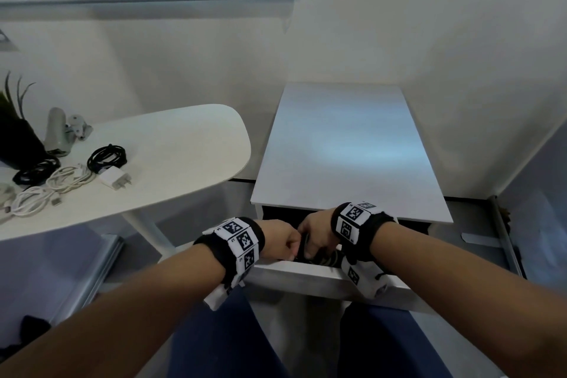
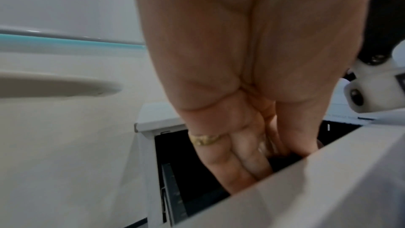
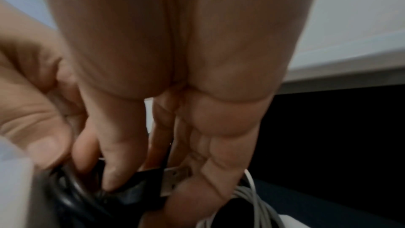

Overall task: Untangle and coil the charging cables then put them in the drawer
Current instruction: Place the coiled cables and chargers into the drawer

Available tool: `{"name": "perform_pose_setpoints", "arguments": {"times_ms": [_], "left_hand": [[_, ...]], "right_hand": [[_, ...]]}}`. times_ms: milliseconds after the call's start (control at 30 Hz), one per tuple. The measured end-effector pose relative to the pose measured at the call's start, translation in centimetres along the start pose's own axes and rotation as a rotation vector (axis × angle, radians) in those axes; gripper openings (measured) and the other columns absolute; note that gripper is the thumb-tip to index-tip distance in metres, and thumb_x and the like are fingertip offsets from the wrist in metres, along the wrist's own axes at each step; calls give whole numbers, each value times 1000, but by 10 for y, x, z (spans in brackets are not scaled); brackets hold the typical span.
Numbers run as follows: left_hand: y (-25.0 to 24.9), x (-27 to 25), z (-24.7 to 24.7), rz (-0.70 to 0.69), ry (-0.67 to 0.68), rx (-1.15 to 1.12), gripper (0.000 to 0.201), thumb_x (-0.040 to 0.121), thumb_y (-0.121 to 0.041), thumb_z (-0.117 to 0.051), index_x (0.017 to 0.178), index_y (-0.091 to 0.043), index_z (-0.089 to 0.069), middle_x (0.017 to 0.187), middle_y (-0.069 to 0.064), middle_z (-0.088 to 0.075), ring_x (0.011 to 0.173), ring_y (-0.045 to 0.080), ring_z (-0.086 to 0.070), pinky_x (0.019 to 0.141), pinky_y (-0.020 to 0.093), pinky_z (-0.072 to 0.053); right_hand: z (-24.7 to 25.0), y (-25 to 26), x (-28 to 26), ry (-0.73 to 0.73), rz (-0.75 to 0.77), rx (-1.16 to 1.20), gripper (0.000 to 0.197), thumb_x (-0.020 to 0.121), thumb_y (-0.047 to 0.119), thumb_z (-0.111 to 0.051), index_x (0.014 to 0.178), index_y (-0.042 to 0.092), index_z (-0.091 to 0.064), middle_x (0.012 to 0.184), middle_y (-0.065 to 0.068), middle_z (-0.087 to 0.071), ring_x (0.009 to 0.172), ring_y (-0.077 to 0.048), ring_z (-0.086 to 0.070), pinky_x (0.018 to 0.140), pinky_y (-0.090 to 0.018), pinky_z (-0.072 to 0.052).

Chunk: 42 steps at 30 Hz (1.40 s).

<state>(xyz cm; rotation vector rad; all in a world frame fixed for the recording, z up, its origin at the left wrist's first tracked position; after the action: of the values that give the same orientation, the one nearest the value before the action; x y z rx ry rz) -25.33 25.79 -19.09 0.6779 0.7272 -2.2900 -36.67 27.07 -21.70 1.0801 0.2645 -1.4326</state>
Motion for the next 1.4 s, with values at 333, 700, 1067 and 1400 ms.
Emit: {"name": "perform_pose_setpoints", "arguments": {"times_ms": [333,700,1067,1400], "left_hand": [[44,-28,0,183,46,-95,20,80,-27,-73,98,-20,-67,80,-11,-58,66,5,-50,57,17,-42],[63,-32,-10,221,73,-204,22,75,-29,-78,94,-18,-73,77,-9,-64,64,4,-55,62,17,-46],[62,-32,-9,206,81,-151,22,75,-32,-77,91,-18,-73,75,-10,-63,79,14,-57,78,31,-50],[106,-81,10,221,-207,-346,24,85,-36,-66,101,-20,-72,95,-3,-70,86,11,-61,80,26,-48]], "right_hand": [[10,7,5,-148,47,-49,26,80,-3,-57,96,9,-74,63,5,-61,38,3,-53,47,-13,-48],[6,34,17,-69,65,-259,38,81,-1,-49,104,19,-73,89,0,-66,78,-19,-60,61,-23,-49],[37,66,14,-139,78,-160,28,85,8,-55,105,18,-71,92,-8,-70,82,-25,-67,67,-30,-55],[82,157,17,-361,253,-5,18,89,1,-51,86,8,-67,79,-9,-63,64,-18,-56,48,-20,-45]]}}
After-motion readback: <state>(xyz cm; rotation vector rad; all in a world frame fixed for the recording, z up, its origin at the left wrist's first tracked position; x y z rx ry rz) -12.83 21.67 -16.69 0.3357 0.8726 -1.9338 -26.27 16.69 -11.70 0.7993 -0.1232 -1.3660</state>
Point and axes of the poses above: each hand's wrist, its own x-axis towards the middle knuckle, its own z-axis out of the back of the hand, y = z × x, the point moved 3 cm from there along x, towards the middle knuckle
